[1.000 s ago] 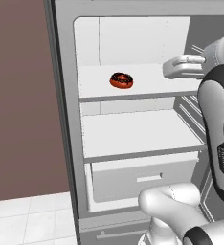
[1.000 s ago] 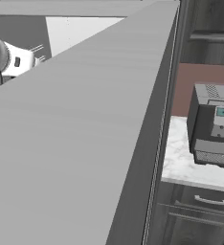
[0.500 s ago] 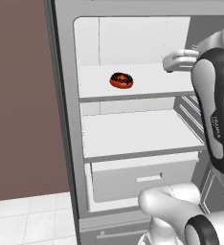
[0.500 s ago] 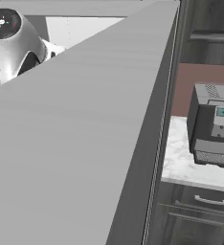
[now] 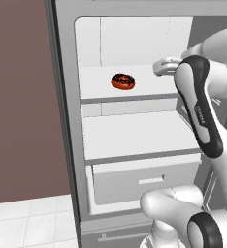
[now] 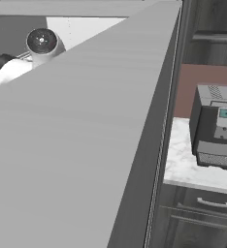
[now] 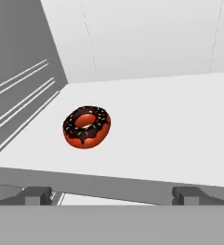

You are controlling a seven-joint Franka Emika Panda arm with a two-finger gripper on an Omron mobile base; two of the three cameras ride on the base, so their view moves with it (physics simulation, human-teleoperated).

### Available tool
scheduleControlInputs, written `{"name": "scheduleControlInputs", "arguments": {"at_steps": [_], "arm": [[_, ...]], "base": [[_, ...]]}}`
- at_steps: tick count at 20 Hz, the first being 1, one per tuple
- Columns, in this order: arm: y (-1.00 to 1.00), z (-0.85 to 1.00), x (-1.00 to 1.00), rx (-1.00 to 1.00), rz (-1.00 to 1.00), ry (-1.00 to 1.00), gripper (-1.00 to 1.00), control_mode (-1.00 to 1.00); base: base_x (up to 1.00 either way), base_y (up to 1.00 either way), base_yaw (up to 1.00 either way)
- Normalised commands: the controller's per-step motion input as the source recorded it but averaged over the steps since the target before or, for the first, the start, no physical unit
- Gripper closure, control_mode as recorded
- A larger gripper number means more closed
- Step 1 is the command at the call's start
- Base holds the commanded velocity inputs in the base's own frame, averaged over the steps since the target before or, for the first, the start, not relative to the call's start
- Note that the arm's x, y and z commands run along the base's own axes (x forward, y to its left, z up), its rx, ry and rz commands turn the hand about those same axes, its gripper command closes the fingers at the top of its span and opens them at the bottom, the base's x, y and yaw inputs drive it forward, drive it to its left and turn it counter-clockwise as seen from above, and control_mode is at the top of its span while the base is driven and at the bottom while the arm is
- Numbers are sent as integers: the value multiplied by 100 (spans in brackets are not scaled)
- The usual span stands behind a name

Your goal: Take the donut and cake from the fridge and place them on the empty tray on the dining counter.

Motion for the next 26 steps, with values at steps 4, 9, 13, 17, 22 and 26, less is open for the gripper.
{"name": "scheduleControlInputs", "arguments": {"at_steps": [4, 9, 13, 17, 22, 26], "arm": [[9, -11, 70, 0, 0, 0, -100, -100], [17, -15, 54, 0, 0, 0, -100, -100], [27, -22, 43, 0, 0, 0, -100, -100], [21, -18, 40, 0, 0, 0, -100, -100], [6, -4, 60, 0, -1, 2, -100, -100], [7, -2, 29, -1, -2, 0, -100, -100]], "base": [[0, 0, 0], [0, 0, 0], [0, 0, 0], [0, 0, 0], [0, 0, 0], [0, 0, 0]]}}
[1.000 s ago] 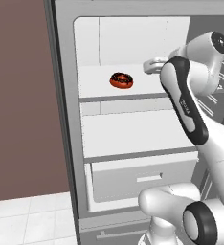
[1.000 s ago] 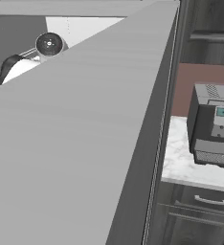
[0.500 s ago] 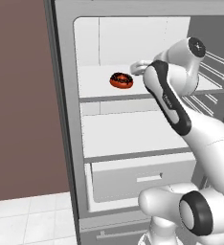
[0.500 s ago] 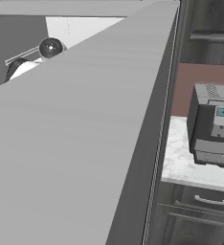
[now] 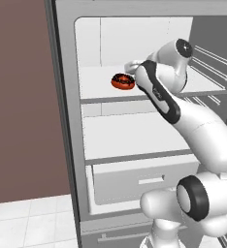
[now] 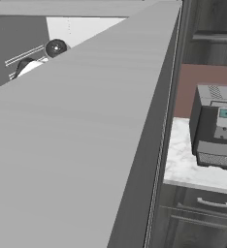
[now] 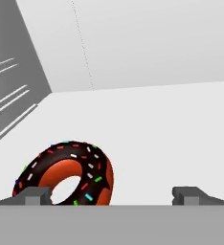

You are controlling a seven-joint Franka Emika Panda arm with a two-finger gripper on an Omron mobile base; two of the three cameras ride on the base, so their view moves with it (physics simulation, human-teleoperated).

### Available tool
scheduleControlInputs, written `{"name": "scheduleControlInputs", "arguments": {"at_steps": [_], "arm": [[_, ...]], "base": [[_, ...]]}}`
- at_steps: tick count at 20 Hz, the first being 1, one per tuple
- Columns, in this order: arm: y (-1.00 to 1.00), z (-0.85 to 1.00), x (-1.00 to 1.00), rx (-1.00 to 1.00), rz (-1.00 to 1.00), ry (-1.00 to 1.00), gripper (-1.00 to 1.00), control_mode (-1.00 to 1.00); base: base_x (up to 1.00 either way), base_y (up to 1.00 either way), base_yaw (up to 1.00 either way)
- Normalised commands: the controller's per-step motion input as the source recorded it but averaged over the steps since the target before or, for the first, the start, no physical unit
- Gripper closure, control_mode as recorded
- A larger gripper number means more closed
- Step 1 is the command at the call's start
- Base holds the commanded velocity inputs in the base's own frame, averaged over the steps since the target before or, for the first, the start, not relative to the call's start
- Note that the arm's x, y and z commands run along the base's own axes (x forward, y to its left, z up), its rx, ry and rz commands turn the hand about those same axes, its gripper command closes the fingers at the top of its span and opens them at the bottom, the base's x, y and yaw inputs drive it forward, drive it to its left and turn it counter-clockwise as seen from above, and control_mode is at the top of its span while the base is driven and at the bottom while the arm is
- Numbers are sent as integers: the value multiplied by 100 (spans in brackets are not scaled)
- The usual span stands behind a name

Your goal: Take the donut and cake from the fridge and place them on the empty tray on the dining counter.

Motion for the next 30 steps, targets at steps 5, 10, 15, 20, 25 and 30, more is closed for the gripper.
{"name": "scheduleControlInputs", "arguments": {"at_steps": [5, 10, 15, 20, 25, 30], "arm": [[20, -1, 0, 0, 0, 3, -100, -100], [4, -3, 5, 0, 0, 9, -100, -100], [1, -10, 7, -1, 0, 6, -100, -100], [5, -19, 1, 0, 0, 1, -100, -100], [5, -22, 27, 0, 0, 0, -100, -100], [1, -29, 36, 0, 0, 0, -100, -100]], "base": [[0, 0, 0], [0, 0, 0], [0, 0, 0], [0, 0, 0], [0, 0, 0], [0, 0, 0]]}}
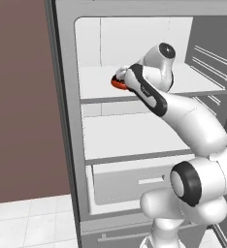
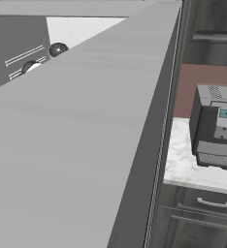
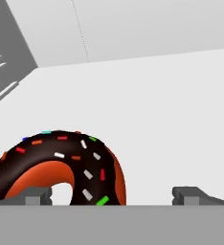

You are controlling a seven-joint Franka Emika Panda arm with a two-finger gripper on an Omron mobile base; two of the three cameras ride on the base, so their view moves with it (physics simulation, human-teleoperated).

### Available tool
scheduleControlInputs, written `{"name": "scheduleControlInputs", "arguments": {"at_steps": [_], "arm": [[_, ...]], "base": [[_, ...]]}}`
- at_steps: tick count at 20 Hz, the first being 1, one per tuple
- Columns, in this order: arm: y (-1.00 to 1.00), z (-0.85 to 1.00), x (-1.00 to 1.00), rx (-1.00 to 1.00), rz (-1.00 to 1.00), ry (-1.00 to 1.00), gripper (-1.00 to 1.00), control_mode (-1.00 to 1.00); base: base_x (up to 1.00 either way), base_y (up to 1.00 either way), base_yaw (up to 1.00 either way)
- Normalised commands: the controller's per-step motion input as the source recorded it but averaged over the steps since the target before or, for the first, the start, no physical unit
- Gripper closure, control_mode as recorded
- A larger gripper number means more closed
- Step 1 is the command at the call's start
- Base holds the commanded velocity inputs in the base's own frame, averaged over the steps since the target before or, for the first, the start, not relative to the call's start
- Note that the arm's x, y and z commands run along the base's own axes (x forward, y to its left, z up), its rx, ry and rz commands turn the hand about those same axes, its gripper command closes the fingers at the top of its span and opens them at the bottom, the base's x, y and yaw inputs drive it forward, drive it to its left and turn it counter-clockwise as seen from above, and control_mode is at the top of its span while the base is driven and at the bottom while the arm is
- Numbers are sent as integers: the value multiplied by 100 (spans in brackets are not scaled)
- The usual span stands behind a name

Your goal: Take the donut and cake from the fridge and place them on the empty tray on the dining counter.

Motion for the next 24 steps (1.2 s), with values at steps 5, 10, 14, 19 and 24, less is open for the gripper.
{"name": "scheduleControlInputs", "arguments": {"at_steps": [5, 10, 14, 19, 24], "arm": [[6, -34, 31, 0, 0, 0, -100, -100], [23, -38, 5, 0, 0, 1, 100, -100], [19, -39, 0, 0, 0, 3, 100, -100], [5, 1, -30, -1, 0, -15, 100, -100], [0, 46, -86, -7, 0, -59, 100, -100]], "base": [[0, 0, 0], [0, 0, 0], [0, 0, 0], [0, 0, 0], [0, 0, 0]]}}
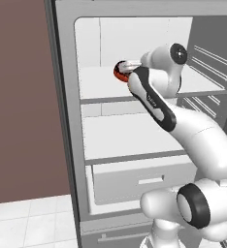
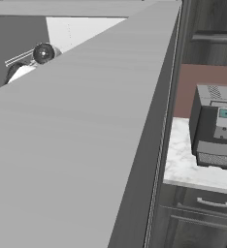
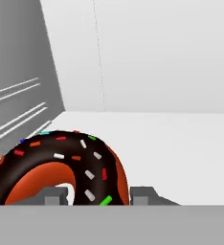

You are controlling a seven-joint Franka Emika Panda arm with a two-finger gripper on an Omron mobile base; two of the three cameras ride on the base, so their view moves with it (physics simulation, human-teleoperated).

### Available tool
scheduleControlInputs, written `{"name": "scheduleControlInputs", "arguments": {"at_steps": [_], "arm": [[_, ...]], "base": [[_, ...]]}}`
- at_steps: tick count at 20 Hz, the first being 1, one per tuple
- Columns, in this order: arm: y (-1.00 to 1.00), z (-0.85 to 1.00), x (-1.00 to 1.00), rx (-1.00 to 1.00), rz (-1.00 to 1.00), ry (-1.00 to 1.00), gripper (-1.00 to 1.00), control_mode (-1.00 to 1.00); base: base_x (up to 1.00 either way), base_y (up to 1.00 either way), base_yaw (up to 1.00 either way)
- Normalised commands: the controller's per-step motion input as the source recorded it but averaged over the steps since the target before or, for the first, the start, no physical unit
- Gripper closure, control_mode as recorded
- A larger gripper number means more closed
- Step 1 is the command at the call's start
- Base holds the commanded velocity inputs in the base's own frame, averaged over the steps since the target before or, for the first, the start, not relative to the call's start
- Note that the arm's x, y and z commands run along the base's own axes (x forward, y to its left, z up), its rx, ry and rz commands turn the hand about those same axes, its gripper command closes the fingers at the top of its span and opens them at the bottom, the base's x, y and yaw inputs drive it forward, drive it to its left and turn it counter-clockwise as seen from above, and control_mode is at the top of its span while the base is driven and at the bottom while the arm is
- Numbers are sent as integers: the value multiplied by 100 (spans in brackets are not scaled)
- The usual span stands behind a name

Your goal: Take the donut and cake from the fridge and place them on the empty tray on the dining counter.

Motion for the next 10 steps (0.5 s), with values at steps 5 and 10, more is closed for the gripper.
{"name": "scheduleControlInputs", "arguments": {"at_steps": [5, 10], "arm": [[-8, 82, -90, -1, 0, -30, 100, -100], [-8, 93, -100, 3, 0, 0, 100, -100]], "base": [[0, 0, 0], [0, 0, 0]]}}
